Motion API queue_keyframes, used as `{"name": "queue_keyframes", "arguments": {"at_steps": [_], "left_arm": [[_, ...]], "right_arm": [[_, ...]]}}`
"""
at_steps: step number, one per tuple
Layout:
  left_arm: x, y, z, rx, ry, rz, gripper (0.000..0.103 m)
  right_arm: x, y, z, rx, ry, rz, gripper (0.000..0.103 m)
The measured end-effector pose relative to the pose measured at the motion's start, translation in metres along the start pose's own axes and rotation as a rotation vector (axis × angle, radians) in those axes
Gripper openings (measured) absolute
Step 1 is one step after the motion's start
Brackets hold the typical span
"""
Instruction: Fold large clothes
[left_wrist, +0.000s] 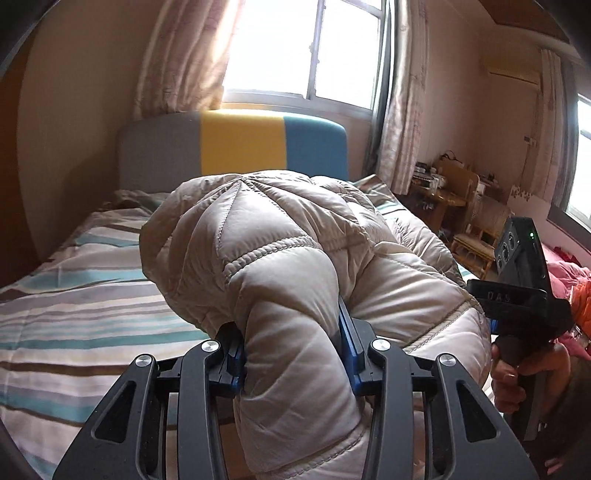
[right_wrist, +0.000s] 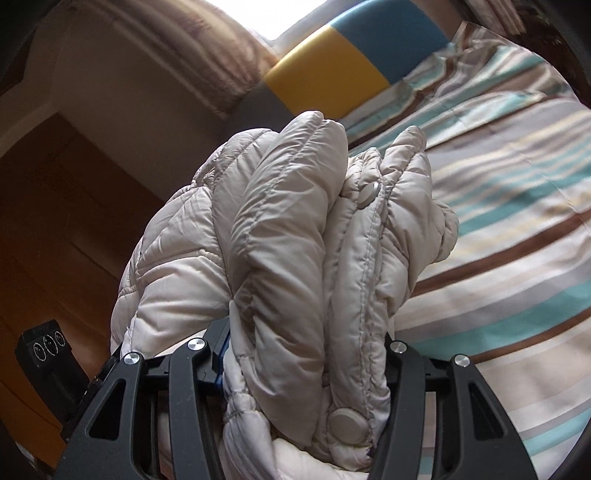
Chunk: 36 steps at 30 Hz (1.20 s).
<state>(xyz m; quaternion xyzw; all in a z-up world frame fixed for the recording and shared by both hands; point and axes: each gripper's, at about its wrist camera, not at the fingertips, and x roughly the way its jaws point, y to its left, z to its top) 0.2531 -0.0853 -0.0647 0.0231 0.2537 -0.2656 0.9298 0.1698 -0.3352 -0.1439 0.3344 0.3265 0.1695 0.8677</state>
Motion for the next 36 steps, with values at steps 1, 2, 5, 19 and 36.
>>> {"name": "queue_keyframes", "arguments": {"at_steps": [1, 2, 5, 19, 36], "left_arm": [[-0.005, 0.005, -0.002, -0.005, -0.001, 0.008, 0.040], [-0.009, 0.012, -0.005, -0.015, -0.002, 0.016, 0.040], [-0.023, 0.033, -0.014, -0.053, -0.003, 0.044, 0.040], [-0.078, 0.129, -0.066, -0.186, -0.020, 0.182, 0.040], [-0.081, 0.153, -0.145, -0.339, 0.102, 0.276, 0.083]], "right_arm": [[0.016, 0.015, -0.001, -0.009, 0.007, 0.003, 0.052], [0.021, 0.019, -0.003, -0.016, 0.014, 0.007, 0.052], [0.045, 0.040, -0.016, -0.041, 0.042, 0.028, 0.052], [0.147, 0.118, -0.049, -0.233, 0.147, 0.031, 0.052], [0.179, 0.099, -0.076, -0.319, 0.123, -0.261, 0.070]]}}
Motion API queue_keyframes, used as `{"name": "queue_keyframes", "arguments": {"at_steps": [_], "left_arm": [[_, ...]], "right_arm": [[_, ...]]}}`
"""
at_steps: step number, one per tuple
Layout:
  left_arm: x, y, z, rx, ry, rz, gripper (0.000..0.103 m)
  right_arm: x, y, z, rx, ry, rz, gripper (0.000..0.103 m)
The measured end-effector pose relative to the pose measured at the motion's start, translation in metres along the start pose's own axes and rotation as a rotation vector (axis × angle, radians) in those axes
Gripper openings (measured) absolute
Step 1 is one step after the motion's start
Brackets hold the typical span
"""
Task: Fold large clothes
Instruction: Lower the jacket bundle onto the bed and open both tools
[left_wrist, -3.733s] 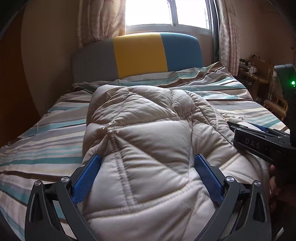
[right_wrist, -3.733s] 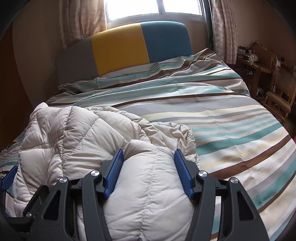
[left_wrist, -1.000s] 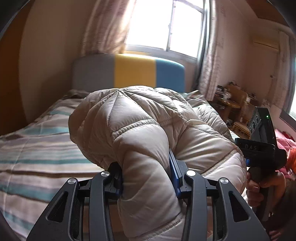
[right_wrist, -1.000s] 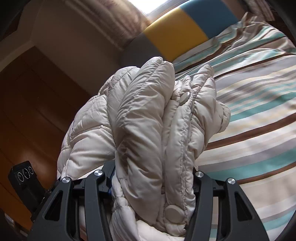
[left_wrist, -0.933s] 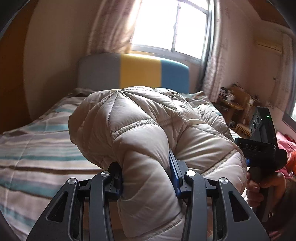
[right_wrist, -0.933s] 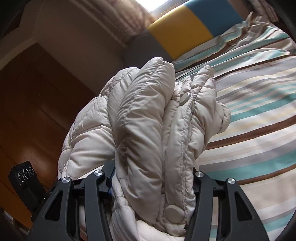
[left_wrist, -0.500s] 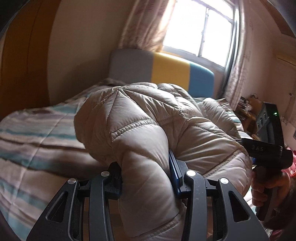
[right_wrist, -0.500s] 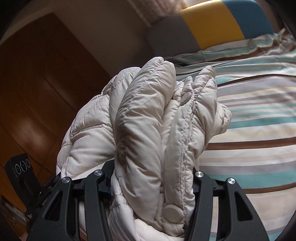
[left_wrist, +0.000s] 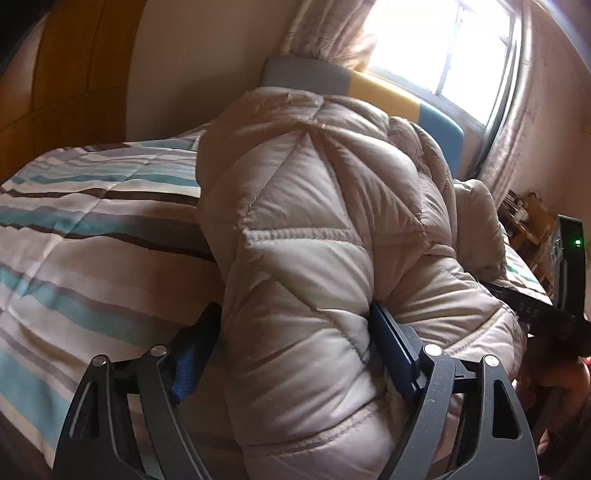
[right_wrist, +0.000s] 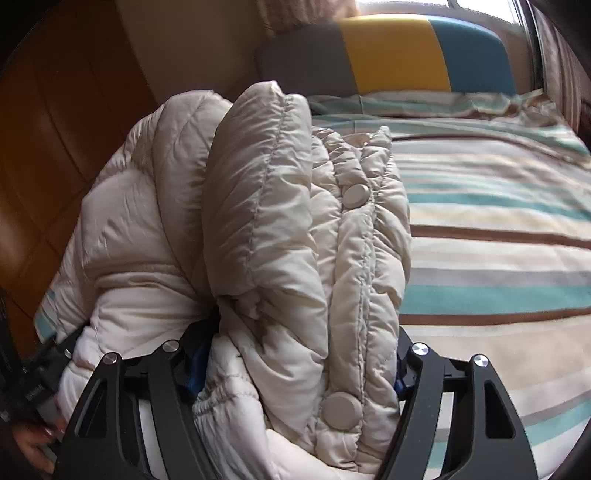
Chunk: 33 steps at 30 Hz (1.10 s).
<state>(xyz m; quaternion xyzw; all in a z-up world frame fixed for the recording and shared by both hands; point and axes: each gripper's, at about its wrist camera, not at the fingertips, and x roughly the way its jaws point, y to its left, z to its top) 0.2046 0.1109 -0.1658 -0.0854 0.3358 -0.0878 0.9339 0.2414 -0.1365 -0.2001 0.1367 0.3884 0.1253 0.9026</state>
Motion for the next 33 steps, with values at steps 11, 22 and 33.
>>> {"name": "queue_keyframes", "arguments": {"at_steps": [11, 22, 33], "left_arm": [[-0.044, 0.002, 0.067, -0.146, -0.123, 0.115, 0.098], [0.061, -0.037, 0.138, 0.038, -0.006, 0.266, 0.097], [0.119, -0.027, 0.119, -0.003, 0.036, 0.249, 0.100]], "right_arm": [[-0.072, 0.013, 0.068, -0.081, -0.206, -0.005, 0.066], [0.030, 0.072, 0.095, -0.243, -0.064, -0.116, 0.040], [0.087, 0.033, 0.089, -0.155, -0.002, -0.118, 0.042]]}}
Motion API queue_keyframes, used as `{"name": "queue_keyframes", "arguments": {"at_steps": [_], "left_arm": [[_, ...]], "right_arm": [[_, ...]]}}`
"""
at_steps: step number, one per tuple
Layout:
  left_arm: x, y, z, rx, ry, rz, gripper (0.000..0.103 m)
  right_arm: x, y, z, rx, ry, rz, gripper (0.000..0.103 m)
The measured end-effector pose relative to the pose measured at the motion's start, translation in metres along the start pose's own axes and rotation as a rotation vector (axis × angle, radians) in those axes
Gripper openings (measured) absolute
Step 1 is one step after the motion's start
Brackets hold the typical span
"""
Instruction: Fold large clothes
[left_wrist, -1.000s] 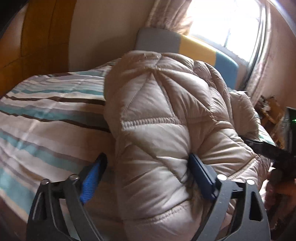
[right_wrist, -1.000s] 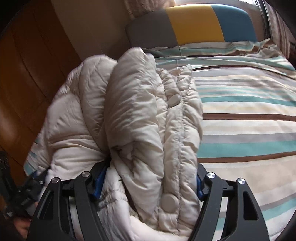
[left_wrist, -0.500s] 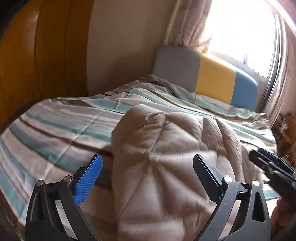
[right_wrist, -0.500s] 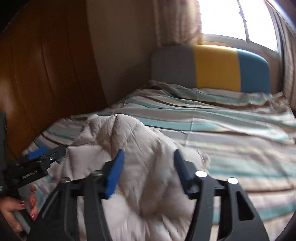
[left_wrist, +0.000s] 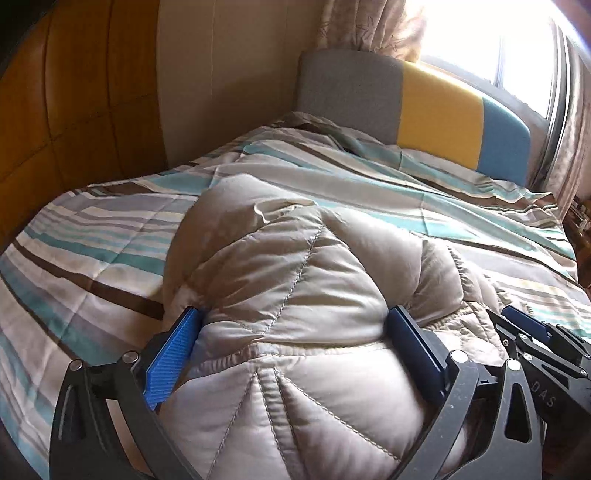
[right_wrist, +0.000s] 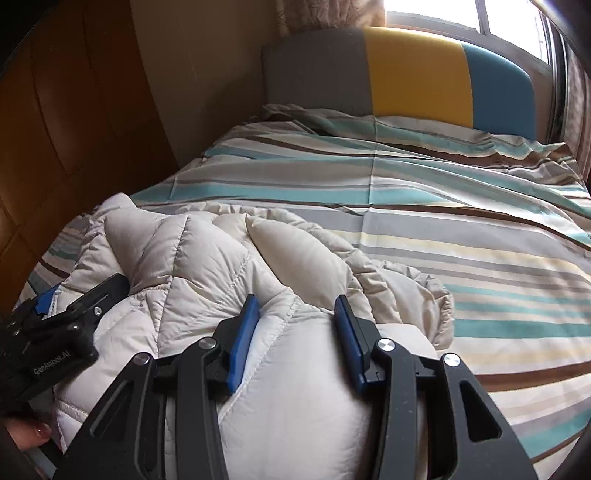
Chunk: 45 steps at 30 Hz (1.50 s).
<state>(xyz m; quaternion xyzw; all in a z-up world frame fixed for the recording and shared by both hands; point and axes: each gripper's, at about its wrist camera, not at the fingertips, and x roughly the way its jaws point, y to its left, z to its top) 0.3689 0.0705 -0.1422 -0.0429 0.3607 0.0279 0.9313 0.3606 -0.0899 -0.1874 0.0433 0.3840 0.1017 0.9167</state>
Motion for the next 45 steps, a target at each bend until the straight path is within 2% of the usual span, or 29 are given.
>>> {"name": "queue_keyframes", "arguments": {"at_steps": [5, 10, 14, 16, 19, 20, 21, 23, 25, 27, 29, 32, 39, 45], "left_arm": [[0.014, 0.002, 0.000, -0.009, 0.028, -0.004, 0.100], [0.023, 0.000, 0.000, 0.001, 0.038, 0.034, 0.100], [0.017, -0.003, 0.001, 0.014, 0.032, 0.052, 0.100], [0.004, -0.003, 0.001, 0.012, 0.032, 0.040, 0.100], [-0.022, 0.002, -0.004, -0.013, 0.018, 0.016, 0.100], [-0.033, 0.005, -0.007, -0.031, 0.008, 0.009, 0.100], [-0.045, 0.007, -0.010, -0.047, -0.004, 0.000, 0.100], [-0.064, 0.009, -0.019, -0.061, -0.015, -0.001, 0.100], [-0.081, 0.009, -0.029, -0.051, -0.027, 0.029, 0.100], [-0.098, 0.008, -0.041, -0.018, -0.042, 0.116, 0.100], [-0.110, 0.008, -0.051, 0.009, -0.050, 0.166, 0.100], [-0.133, 0.012, -0.069, 0.031, -0.062, 0.195, 0.100], [-0.187, 0.027, -0.094, -0.032, -0.066, 0.178, 0.100], [-0.227, 0.027, -0.107, -0.002, -0.085, 0.197, 0.100]], "right_arm": [[0.005, 0.001, -0.004, 0.011, -0.010, -0.016, 0.042], [0.022, 0.003, -0.001, -0.003, -0.007, -0.053, 0.043], [0.016, 0.005, -0.002, -0.018, -0.004, -0.056, 0.044], [0.004, 0.006, -0.003, -0.033, 0.001, -0.051, 0.046], [-0.024, 0.010, -0.007, -0.058, -0.033, -0.074, 0.059], [-0.037, 0.012, -0.010, -0.062, -0.057, -0.079, 0.072], [-0.048, 0.014, -0.014, -0.067, -0.071, -0.077, 0.076], [-0.067, 0.020, -0.023, -0.084, -0.080, -0.088, 0.076], [-0.086, 0.025, -0.033, -0.087, -0.092, -0.087, 0.078], [-0.106, 0.030, -0.045, -0.078, -0.109, -0.089, 0.092], [-0.121, 0.034, -0.054, -0.084, -0.123, -0.088, 0.093], [-0.144, 0.041, -0.070, -0.093, -0.123, -0.091, 0.099], [-0.192, 0.042, -0.102, 0.020, -0.098, -0.041, 0.101], [-0.231, 0.049, -0.126, 0.037, -0.107, -0.062, 0.101]]}}
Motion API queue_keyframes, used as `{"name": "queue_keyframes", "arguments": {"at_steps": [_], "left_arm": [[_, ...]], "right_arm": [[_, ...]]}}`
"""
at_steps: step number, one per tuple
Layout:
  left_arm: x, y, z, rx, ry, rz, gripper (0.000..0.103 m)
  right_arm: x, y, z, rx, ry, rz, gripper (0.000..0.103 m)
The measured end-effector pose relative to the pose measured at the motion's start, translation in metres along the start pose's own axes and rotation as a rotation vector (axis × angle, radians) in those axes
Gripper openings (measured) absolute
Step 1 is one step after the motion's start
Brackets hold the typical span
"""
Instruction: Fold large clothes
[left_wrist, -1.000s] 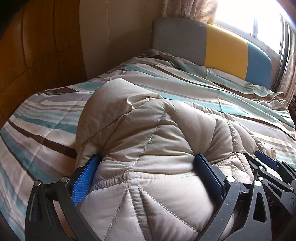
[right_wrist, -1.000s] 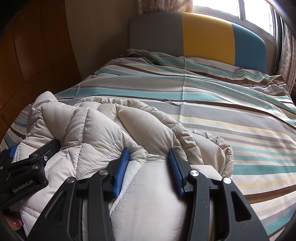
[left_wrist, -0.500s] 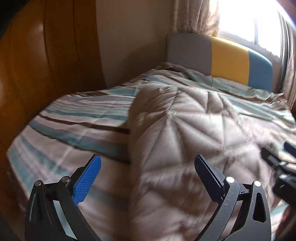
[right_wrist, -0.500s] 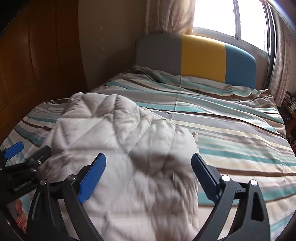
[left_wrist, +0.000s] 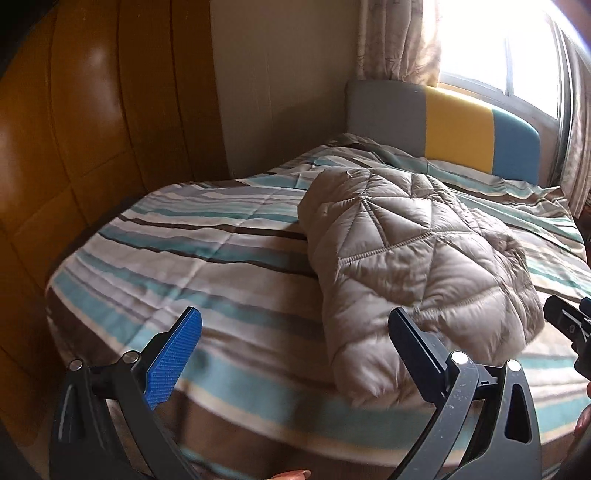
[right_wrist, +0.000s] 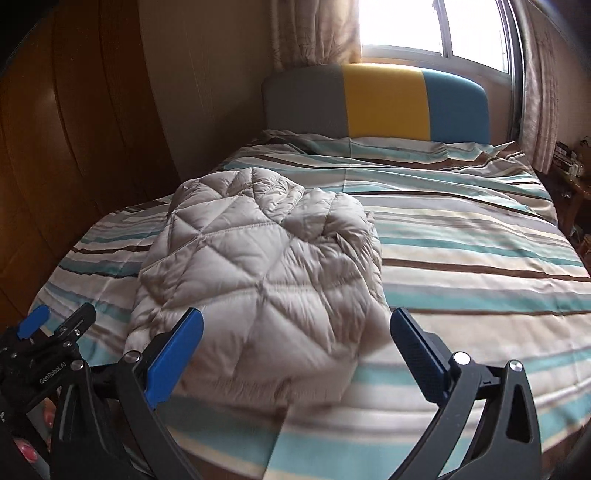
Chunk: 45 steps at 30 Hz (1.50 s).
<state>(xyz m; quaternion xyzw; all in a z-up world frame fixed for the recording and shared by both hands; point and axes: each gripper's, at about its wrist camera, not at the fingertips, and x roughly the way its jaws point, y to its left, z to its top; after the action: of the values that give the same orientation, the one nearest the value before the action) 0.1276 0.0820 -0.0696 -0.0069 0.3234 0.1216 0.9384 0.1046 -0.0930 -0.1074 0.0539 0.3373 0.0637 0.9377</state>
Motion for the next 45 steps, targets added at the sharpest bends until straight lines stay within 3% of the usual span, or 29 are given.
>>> {"name": "queue_keyframes", "arguments": {"at_steps": [16, 45], "left_arm": [[-0.043, 0.006, -0.021, -0.014, -0.017, -0.038, 0.100], [-0.049, -0.002, -0.024, -0.005, -0.020, -0.051, 0.100]], "right_arm": [[-0.054, 0.013, -0.024, -0.033, -0.010, 0.004, 0.101], [-0.060, 0.006, -0.026, -0.019, -0.012, 0.004, 0.101]]}}
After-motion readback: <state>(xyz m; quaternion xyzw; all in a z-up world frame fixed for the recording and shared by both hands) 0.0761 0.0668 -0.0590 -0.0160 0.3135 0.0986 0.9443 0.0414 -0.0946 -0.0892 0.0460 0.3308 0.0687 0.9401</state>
